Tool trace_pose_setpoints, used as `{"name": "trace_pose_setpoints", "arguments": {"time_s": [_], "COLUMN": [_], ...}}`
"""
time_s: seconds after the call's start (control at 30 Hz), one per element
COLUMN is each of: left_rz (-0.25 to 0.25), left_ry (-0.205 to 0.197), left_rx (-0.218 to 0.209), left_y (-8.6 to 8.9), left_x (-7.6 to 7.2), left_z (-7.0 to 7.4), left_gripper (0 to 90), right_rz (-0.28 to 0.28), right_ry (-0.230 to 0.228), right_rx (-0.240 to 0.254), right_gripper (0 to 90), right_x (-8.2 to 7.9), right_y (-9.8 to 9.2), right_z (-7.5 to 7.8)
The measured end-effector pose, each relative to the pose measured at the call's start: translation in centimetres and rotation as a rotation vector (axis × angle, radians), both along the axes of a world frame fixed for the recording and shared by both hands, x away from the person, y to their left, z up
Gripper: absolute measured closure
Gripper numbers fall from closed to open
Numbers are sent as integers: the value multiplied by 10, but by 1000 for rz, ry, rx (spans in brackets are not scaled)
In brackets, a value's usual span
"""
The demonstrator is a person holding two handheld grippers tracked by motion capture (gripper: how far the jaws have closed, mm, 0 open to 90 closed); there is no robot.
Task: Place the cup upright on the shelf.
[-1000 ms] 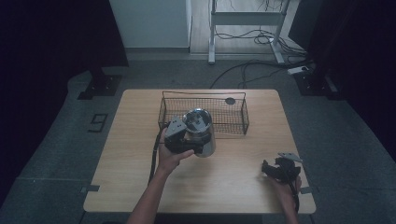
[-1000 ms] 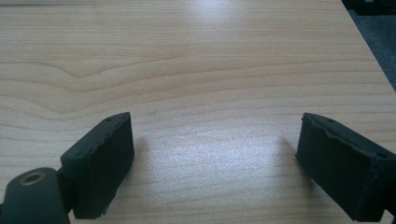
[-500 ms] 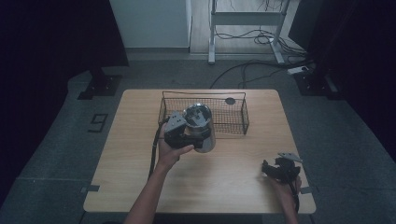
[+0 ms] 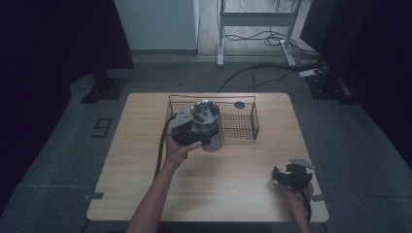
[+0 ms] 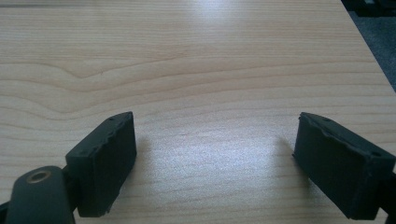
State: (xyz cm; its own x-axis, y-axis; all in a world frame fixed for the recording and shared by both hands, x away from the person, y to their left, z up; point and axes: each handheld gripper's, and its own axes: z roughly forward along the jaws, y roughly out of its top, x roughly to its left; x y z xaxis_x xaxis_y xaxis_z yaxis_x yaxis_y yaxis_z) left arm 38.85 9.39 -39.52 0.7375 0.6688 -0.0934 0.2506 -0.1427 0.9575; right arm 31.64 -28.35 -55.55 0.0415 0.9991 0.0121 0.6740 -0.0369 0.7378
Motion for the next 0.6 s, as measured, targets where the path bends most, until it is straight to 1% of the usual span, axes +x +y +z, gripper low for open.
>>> {"name": "trace_pose_setpoints", "arguments": {"time_s": [0.1,0.17,0.23,0.37,0.6], "left_rz": [12,13,16,28,40], "left_ry": [2,12,13,14,12], "left_rx": [4,4,5,18,9], "left_y": [-1,-1,-1,-2,-1], "left_x": [5,9,10,16,25], "left_z": [0,-1,-2,-2,1], "left_gripper": [42,41,42,42,42], "right_rz": [0,0,0,0,-1], "right_ry": [0,0,0,0,0], "right_rx": [0,0,0,0,0], "right_gripper": [130,130,130,131,132], "right_x": [0,0,0,0,0], "right_y": [0,0,0,0,0], "right_z": [0,0,0,0,0]}}
